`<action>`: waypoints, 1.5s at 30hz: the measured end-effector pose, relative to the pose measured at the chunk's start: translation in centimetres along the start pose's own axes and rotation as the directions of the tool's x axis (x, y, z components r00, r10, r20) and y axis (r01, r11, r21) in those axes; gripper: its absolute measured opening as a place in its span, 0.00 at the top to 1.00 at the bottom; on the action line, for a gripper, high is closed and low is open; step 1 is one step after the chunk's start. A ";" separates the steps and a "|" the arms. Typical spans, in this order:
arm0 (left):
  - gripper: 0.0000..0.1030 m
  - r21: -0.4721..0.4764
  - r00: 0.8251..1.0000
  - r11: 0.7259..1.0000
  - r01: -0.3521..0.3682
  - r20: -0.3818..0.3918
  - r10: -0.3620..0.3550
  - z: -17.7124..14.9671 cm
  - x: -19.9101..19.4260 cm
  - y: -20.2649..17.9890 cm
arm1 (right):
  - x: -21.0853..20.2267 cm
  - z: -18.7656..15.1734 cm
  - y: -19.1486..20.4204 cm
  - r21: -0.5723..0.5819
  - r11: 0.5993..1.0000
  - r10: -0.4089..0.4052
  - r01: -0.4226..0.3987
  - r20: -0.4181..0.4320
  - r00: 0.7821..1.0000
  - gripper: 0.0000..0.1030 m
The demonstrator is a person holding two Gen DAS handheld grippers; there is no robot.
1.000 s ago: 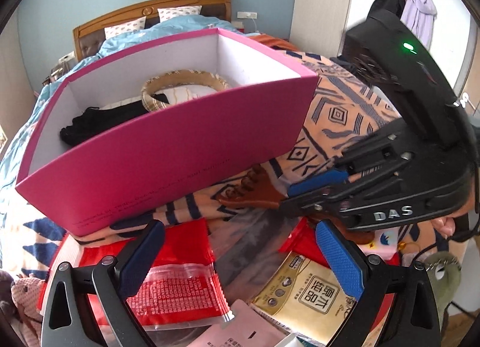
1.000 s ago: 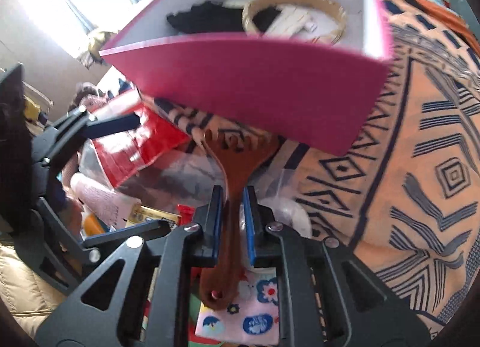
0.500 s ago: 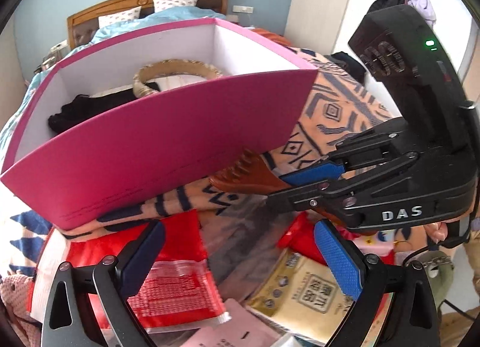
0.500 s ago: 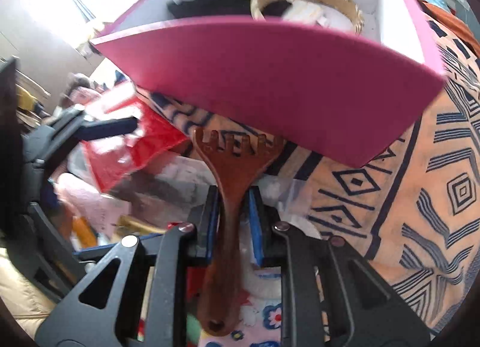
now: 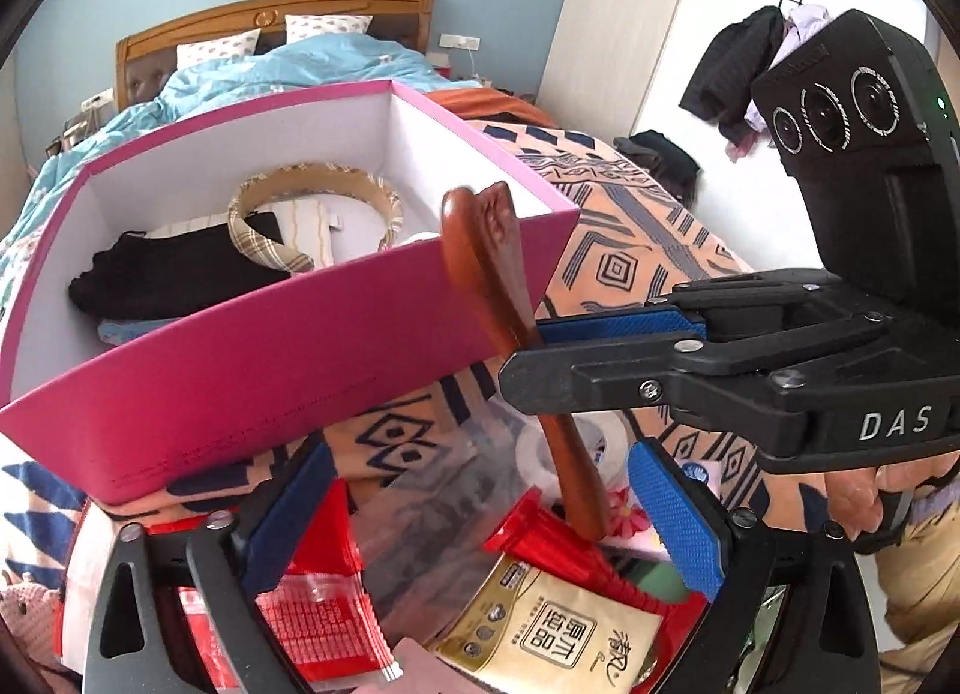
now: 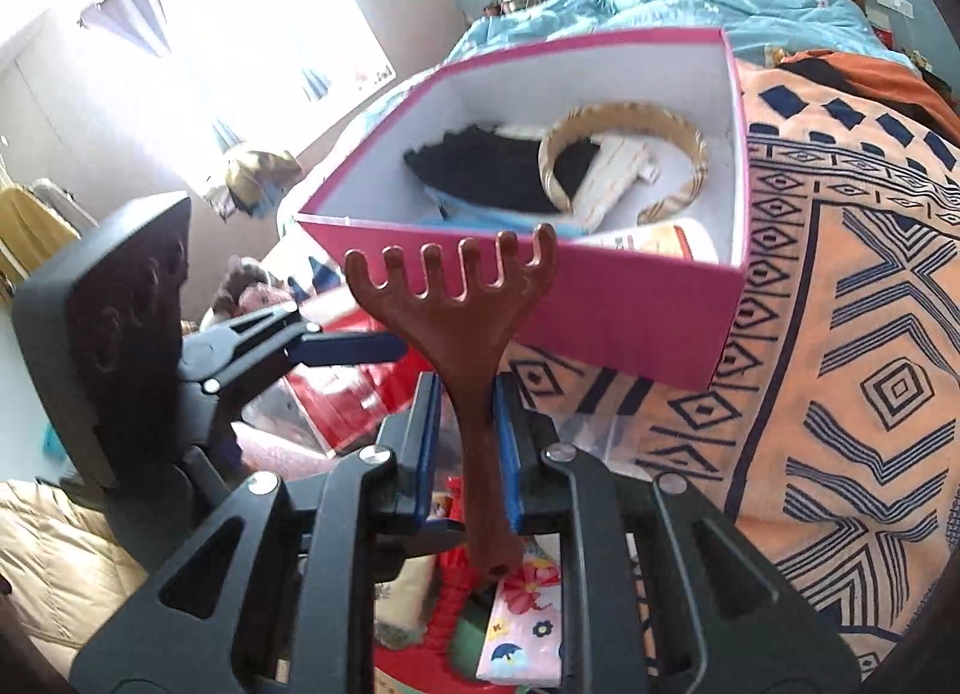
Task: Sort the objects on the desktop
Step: 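Carry the brown wooden comb with the right tool over the pink box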
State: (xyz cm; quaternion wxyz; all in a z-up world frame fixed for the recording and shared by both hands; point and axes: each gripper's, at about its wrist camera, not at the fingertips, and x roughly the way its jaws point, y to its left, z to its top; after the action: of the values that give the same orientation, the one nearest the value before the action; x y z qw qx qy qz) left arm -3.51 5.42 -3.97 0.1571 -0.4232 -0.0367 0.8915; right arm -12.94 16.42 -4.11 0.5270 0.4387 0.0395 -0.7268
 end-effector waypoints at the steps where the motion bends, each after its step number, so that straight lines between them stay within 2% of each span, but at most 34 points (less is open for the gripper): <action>1: 0.14 -0.003 1.000 1.000 0.004 -0.004 -0.004 0.1 0.1 0.0 | -0.1 0.1 -0.1 0.007 1.000 0.007 -0.007 0.012 1.000 0.80; 5: 0.23 -0.009 1.000 1.000 0.017 -0.014 -0.017 0.7 0.5 0.3 | -0.9 0.5 0.0 0.009 1.000 0.025 -0.026 0.041 0.999 0.80; 10: 0.23 0.005 0.999 0.999 0.047 0.003 -0.047 1.7 0.2 0.2 | -2.1 1.3 0.7 -0.006 0.999 0.041 -0.041 0.081 0.996 0.80; 12: 0.33 0.008 0.998 0.998 0.059 0.010 -0.059 2.0 0.0 0.2 | -2.4 1.6 1.0 -0.015 0.999 0.043 -0.041 0.092 0.995 0.80; 16: 0.37 0.000 0.998 0.998 0.065 0.011 -0.065 2.6 -0.2 0.4 | -2.8 2.3 1.3 -0.026 0.999 0.043 -0.041 0.112 0.993 0.81; 18: 0.43 -0.004 0.998 0.998 0.066 0.011 -0.066 2.9 -0.3 0.6 | -3.0 2.5 1.4 -0.029 0.999 0.046 -0.043 0.117 0.992 0.81; 22: 0.43 -0.008 0.998 0.998 0.068 0.015 -0.068 3.4 -0.5 0.9 | -3.4 3.0 1.6 -0.037 0.998 0.051 -0.047 0.128 0.990 0.81; 25: 0.53 -0.006 0.997 0.997 0.074 0.014 -0.074 4.0 -0.4 1.1 | -3.7 3.5 2.0 -0.051 0.998 0.050 -0.044 0.134 0.990 0.81; 45: 0.55 0.006 0.997 0.998 0.056 0.054 -0.056 7.9 -1.4 2.0 | -4.6 8.0 2.0 -0.089 0.996 0.040 -0.024 0.179 0.983 0.81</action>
State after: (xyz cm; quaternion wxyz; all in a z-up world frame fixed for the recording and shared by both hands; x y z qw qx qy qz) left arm -9.22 3.57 1.72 0.1818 -0.3976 -0.0509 0.8979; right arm -15.80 14.73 4.70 0.5584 0.3484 0.0158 -0.7527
